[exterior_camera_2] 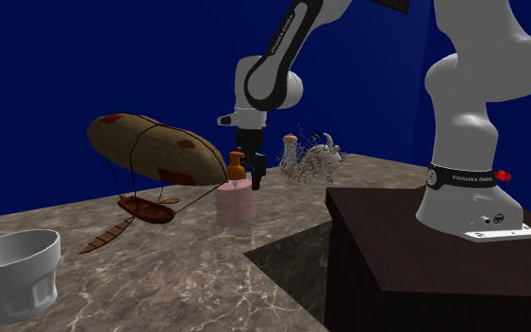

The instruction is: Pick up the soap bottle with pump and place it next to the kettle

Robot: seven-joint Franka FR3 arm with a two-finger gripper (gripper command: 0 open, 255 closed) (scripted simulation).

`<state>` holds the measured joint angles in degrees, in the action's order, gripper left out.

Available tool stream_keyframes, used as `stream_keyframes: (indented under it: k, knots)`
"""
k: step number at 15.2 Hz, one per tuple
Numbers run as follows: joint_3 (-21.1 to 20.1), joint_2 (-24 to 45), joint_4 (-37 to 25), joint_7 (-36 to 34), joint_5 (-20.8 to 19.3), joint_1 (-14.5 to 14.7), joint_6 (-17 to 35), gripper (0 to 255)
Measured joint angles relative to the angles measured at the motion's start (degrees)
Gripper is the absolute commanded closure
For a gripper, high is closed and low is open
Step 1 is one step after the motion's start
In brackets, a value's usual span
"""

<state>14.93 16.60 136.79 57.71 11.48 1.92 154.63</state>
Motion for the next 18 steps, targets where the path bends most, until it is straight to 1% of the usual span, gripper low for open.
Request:
stream_keyframes:
  k: [2,7,18]
  knots:
    - [0.13,-0.23,0.01,-0.06,-0.21,0.05,-0.38,255]
    - [1.36,-3.52,0.26,-1.60,-2.40,0.86,-3.32,255]
    - [3.16,-11.51,-0.43,-5.61,-7.67,2.08,-11.62,255]
